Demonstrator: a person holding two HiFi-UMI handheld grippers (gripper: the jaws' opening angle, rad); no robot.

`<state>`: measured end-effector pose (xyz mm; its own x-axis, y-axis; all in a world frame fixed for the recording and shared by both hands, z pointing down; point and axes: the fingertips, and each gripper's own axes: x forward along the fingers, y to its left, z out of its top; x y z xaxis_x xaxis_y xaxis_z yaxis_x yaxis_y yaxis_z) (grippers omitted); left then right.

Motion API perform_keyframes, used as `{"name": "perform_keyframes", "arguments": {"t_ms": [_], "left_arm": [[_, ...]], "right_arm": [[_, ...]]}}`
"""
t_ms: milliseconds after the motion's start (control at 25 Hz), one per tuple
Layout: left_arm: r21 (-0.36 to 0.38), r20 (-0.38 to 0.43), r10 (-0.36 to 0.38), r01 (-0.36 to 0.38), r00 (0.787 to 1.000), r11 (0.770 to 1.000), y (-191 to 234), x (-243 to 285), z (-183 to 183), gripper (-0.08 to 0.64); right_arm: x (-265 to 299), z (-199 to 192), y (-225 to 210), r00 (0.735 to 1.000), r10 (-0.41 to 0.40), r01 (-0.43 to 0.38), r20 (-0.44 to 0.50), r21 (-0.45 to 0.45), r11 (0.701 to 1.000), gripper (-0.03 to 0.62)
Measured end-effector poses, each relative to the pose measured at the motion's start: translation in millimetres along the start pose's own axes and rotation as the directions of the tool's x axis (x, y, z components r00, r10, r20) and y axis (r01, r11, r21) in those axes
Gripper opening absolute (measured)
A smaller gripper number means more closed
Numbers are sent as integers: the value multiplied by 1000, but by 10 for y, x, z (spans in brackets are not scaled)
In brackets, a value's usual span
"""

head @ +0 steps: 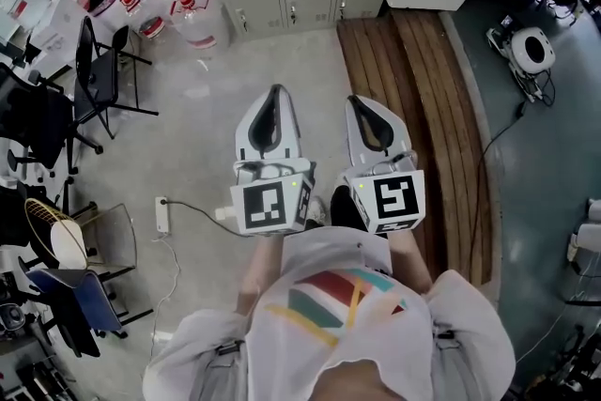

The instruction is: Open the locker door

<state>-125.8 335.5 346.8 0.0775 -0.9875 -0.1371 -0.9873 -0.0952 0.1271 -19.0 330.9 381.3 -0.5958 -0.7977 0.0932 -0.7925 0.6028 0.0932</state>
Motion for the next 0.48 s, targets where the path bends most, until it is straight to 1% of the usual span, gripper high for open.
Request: {"name": "perform_keyframes", "arguments": {"t_ms": [160, 320, 480], "left_arm": [[4, 1, -11, 11, 1000, 1000, 52, 215, -37, 15], [20, 14, -22, 22, 1000, 1000, 56, 518, -74, 14], [34, 28, -20, 19, 999, 999, 98, 912, -213, 15]], "right_arm": [[123, -16, -187, 999, -40, 40, 11, 0, 999, 5], [339, -30, -446, 998, -59, 59, 31, 7, 998, 5], [713, -131, -714, 997, -55, 54, 50, 17, 998, 5]]}}
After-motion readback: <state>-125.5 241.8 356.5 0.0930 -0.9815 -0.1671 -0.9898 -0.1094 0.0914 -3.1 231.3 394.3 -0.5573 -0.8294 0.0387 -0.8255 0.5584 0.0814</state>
